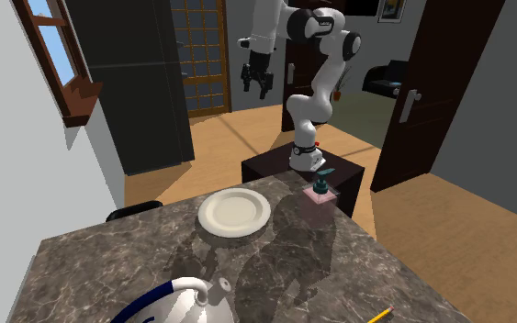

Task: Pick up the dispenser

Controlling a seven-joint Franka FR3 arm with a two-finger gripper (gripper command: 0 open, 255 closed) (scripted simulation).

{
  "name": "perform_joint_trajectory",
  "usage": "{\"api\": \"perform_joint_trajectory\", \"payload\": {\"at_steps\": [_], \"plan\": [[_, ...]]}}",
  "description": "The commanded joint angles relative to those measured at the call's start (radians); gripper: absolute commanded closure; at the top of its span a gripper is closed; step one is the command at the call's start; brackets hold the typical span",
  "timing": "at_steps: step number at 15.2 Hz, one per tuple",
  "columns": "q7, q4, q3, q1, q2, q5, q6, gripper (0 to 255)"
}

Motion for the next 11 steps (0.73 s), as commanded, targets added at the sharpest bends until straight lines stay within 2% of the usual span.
{"api": "perform_joint_trajectory", "payload": {"at_steps": [1, 11], "plan": [[0.0, 0.0, 0.0, 0.0, 0.0, 0.0, 0.0, 0], [0.243, 0.022, 0.186, 0.063, 0.141, 0.147, 0.053, 0]]}}
